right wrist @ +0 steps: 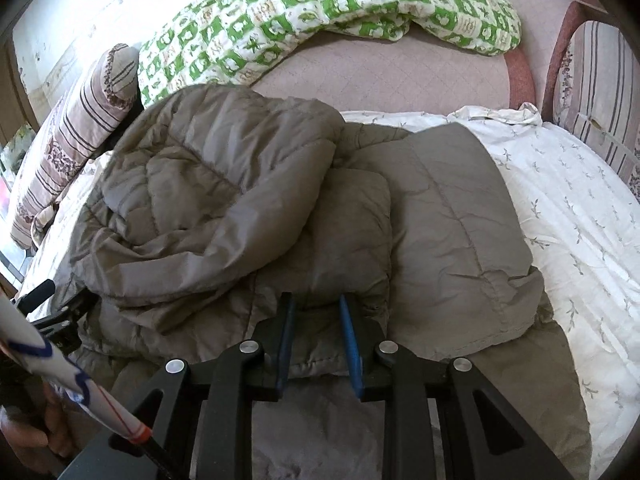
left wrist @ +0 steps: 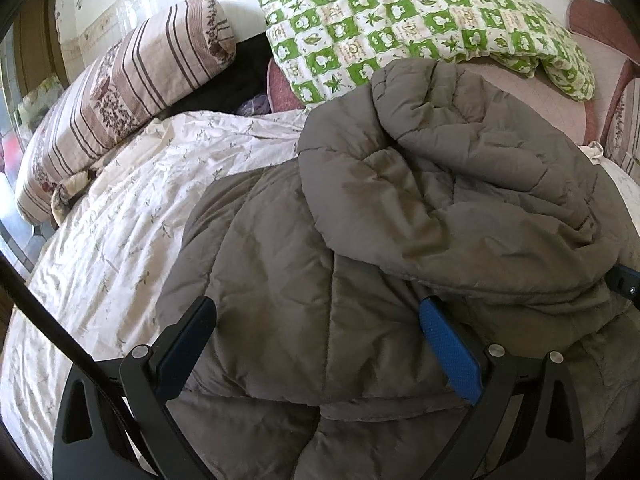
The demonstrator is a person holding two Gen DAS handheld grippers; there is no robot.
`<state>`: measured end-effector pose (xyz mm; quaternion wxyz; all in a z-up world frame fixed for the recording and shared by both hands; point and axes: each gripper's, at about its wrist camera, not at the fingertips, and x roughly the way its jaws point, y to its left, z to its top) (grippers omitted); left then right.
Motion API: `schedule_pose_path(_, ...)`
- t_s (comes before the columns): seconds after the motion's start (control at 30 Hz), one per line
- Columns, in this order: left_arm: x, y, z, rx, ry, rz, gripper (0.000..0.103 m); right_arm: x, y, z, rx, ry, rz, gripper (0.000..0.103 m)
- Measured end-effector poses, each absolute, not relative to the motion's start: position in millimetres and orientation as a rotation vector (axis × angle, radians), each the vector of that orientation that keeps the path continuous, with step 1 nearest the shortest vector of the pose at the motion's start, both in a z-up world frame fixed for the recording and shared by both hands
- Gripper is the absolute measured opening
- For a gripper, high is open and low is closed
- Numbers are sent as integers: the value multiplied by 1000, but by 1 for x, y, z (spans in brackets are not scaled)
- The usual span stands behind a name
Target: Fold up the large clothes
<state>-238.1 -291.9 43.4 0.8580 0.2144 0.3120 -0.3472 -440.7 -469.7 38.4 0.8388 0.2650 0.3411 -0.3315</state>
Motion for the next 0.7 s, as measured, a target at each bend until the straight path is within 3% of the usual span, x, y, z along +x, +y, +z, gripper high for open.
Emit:
schedule_pose_path(0.07, -245, -291, 50, 455, 644, -741, 101, -444, -465, 46, 556, 709, -693, 34)
schedule_pose_path(0.47, -325, -226, 112, 371, 566, -829, 101, -509, -388, 111, 551, 595, -647, 35)
schedule_pose_path(0.7, -390, -149, 100, 372, 624, -842, 101, -572, -293, 96, 528, 652, -589, 36)
